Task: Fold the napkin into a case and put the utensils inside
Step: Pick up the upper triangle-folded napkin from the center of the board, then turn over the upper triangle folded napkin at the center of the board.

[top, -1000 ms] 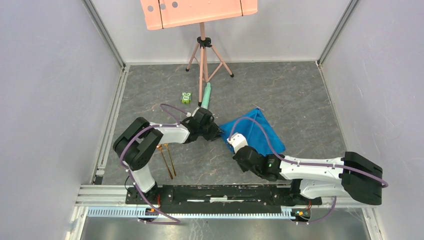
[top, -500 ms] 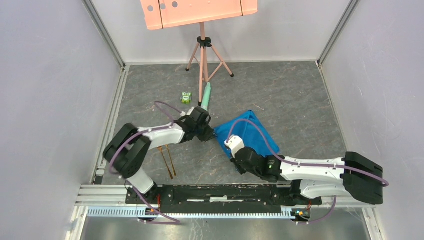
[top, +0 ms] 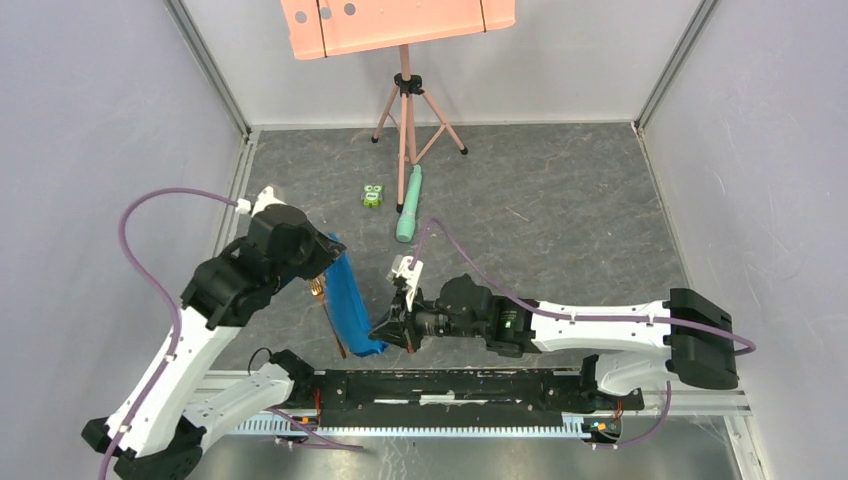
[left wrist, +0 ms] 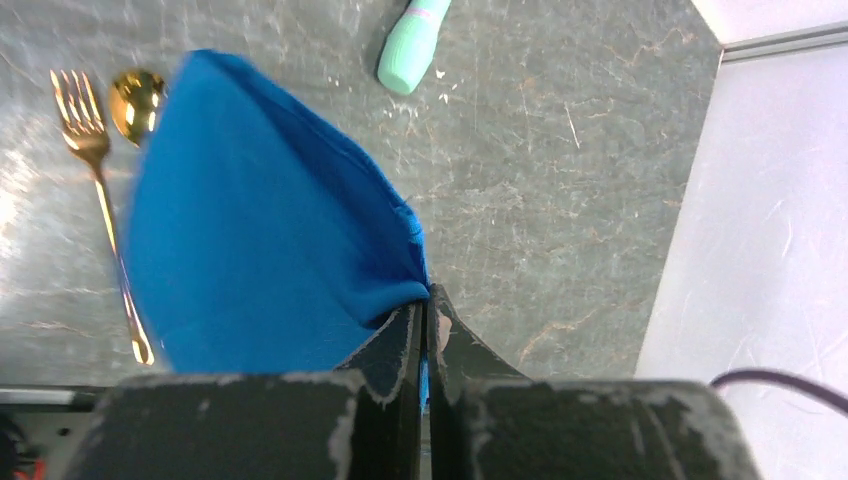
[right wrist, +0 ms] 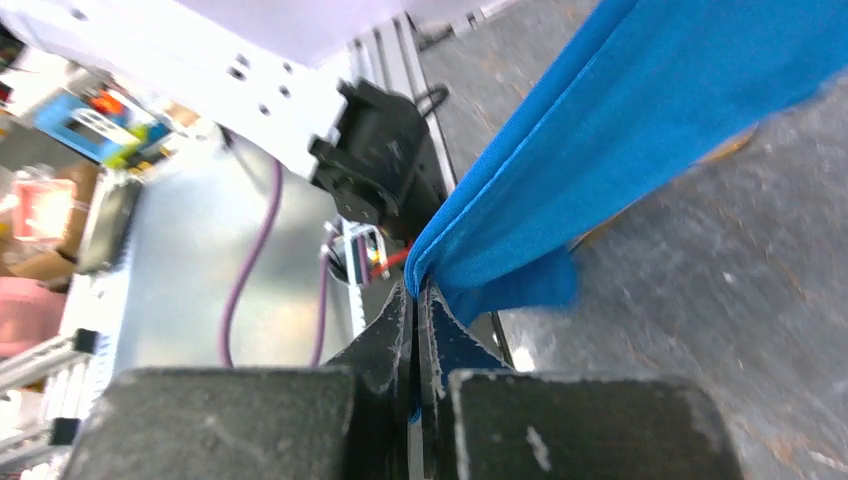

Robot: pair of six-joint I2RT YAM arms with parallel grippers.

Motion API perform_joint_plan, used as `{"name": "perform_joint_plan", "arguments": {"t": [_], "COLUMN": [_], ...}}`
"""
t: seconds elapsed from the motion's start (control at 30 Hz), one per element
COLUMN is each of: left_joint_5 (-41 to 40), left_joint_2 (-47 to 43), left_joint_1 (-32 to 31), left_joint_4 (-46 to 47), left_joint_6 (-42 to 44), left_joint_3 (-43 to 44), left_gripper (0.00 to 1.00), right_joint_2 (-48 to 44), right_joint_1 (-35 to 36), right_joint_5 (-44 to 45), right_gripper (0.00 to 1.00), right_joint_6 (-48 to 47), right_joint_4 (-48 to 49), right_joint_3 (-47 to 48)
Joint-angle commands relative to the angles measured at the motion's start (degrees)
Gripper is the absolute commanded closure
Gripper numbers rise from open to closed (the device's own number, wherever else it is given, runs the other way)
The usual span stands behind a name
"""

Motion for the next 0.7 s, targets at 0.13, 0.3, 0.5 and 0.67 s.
{"name": "perform_joint_plan", "arguments": {"t": [0.13, 0.3, 0.5, 0.67], "left_joint_5": [-2.7, -3.5, -2.8, 2.2], "left_joint_2": [21.9, 42.9, 59.3, 64.9], "left_joint_1": [-0.2, -5.5, -10.7, -11.8], "left_joint_4": [8.9, 17.2, 20.8, 26.5], "left_joint_6": [13.0, 14.3, 14.6, 16.7], "left_joint_3": [3.4, 8.8, 17.5, 19.5], "left_gripper": [0.98, 0.98, 0.98, 0.97], "right_joint_2": [-3.0, -6.2, -4.6, -7.5], "right_joint_1": [-14.0, -26.7, -37.8, -41.0], "right_joint_5": [-22.2, -27.4, -32.6, -26.4], "right_gripper": [1.00, 1.00, 1.00, 0.99], "right_joint_6": [17.7, 19.1, 13.5, 6.1], "right_joint_4": [21.7, 26.0, 22.3, 8.3], "right_joint_3": [-21.5, -38.5, -46.0, -43.6]}}
